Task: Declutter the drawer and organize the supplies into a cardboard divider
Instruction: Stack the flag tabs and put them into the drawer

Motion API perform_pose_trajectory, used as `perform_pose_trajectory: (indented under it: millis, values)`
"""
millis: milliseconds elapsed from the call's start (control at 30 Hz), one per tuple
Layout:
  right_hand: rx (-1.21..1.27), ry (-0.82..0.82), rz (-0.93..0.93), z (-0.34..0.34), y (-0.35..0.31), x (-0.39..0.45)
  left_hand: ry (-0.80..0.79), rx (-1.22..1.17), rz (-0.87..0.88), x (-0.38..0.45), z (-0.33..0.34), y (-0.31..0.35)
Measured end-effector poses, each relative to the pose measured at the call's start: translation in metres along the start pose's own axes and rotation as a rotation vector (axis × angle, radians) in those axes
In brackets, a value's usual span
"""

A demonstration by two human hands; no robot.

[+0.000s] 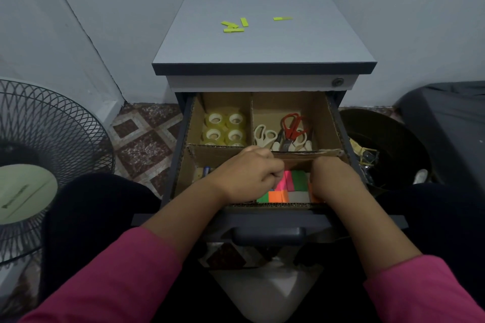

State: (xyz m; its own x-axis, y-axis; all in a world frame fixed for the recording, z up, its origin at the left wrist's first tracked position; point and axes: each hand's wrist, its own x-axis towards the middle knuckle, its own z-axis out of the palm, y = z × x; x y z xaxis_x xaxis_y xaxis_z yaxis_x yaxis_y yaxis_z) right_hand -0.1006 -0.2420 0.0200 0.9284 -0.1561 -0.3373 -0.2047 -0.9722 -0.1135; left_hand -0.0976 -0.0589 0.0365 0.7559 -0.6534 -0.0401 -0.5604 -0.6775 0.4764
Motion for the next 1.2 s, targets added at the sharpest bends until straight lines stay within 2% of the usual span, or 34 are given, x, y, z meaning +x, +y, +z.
perform_pose_trajectory:
  millis: [500, 600, 733, 833, 1033, 1200]
  values:
    - [-0.013, 0.022, -0.002, -0.011, 0.001, -0.005, -0.018, -0.024, -0.031, -0.003, -0.003, -0.001]
    - [0.151, 0.0, -0.045, -0.024, 0.002, -0.01, -0.011, -0.041, -0.033, -0.003, -0.006, -0.001]
    - [0.516, -0.111, -0.109, -0.03, -0.007, -0.02, 0.048, -0.001, -0.041, -0.004, -0.008, -0.007]
    - [0.663, -0.209, -0.1, -0.021, -0.019, -0.021, 0.002, 0.029, -0.045, -0.004, -0.011, -0.011]
    - [0.584, -0.224, -0.127, -0.005, -0.033, -0.014, -0.046, 0.087, -0.023, -0.004, -0.012, -0.008]
    - [0.359, -0.185, -0.227, -0.003, -0.034, -0.011, -0.045, 0.08, -0.039, -0.004, -0.011, -0.008]
